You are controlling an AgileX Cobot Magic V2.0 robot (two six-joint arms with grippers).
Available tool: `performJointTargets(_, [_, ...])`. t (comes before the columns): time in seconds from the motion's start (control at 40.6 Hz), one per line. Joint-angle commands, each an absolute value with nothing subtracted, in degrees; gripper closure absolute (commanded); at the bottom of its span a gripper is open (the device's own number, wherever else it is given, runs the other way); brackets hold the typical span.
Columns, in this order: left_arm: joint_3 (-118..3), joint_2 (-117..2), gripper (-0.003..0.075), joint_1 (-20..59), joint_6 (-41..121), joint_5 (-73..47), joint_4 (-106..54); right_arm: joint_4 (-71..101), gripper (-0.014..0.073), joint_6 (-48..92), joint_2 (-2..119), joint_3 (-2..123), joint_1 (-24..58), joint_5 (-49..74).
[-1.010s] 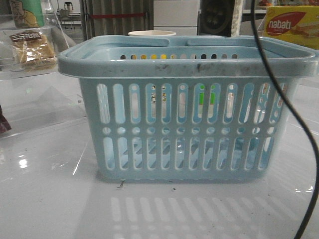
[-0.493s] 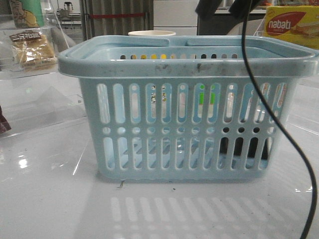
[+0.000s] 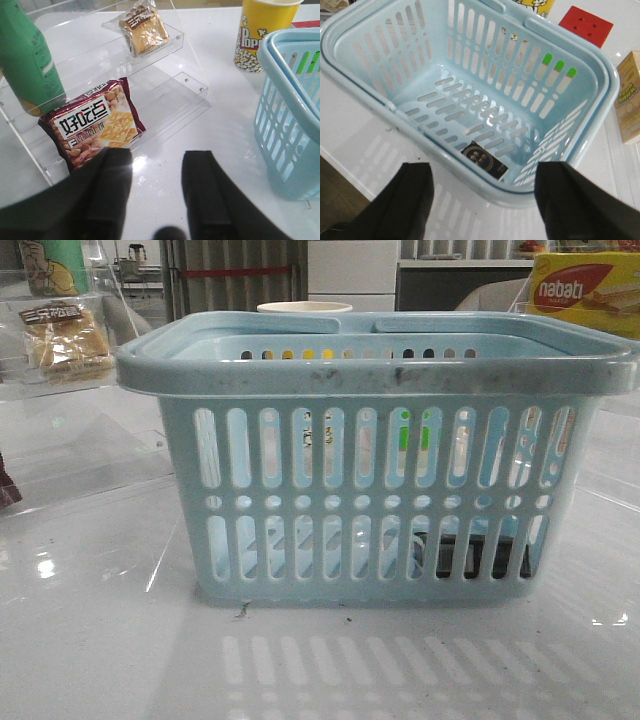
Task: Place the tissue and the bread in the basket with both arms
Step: 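Lower the box into the blue basket and open the right gripper, then grasp the wrapped bread bag on the upper shelf with the left gripper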
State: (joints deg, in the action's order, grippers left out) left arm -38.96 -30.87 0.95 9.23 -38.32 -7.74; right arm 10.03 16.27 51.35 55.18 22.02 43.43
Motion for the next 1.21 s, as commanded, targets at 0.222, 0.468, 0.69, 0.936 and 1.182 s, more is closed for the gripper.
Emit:
performJointTargets(0.222, [-41.8,-38.1,0.0218,1.4,9.1,-29.0,-8.1,9.7,0.0051,16.9,38.0,46.9,22.2,40.2])
performJointTargets(0.468, [-50.3,-51.0,0.0222,1.4,9.1,-27.6,-8.0,9.7,0.0051,16.9,37.5,46.8,22.2,41.2])
performJointTargets(0.69, [-59.7,-67.2,0.0221,1.4,9.1,-25.2,-8.0,9.7,0.0051,16.9,37.5,46.8,22.2,41.2])
performJointTargets(0.936, [-72.0,-83.7,0.0082,1.4,8.8,-25.8,-8.1,9.7,0.0051,16.9,37.5,46.8,22.2,41.2])
performJointTargets(1.182, [-82.7,-96.1,0.0080,1.1,8.7,-24.4,-8.1,9.7,0.0051,16.9,37.5,46.8,22.2,41.2])
